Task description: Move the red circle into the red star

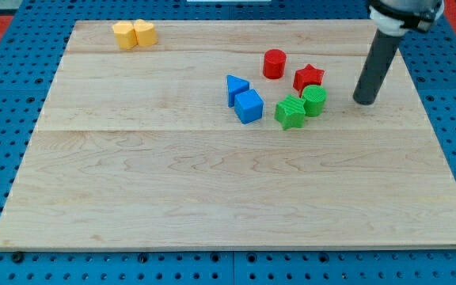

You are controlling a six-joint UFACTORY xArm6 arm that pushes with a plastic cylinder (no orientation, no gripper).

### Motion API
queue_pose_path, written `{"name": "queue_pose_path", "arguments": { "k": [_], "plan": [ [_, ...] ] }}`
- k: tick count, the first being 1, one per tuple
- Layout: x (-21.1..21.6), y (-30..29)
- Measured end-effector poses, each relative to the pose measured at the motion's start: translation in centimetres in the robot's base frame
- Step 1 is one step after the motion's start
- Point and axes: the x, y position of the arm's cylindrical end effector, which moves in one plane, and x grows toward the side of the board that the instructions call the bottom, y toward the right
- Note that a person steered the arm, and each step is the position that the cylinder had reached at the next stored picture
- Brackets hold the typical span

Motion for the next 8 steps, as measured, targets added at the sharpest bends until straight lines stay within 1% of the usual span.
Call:
{"name": "queue_pose_path", "arguments": {
  "k": [1,2,3,4,6,7,8],
  "plan": [
    [0.6,-3.4],
    [-0.6,-4.6],
    [2.7,-4.2],
    [4.7,-8.0],
    [4.7,-8.3],
    [6.6,-13.5],
    [4.9,-16.2]
  ]
}}
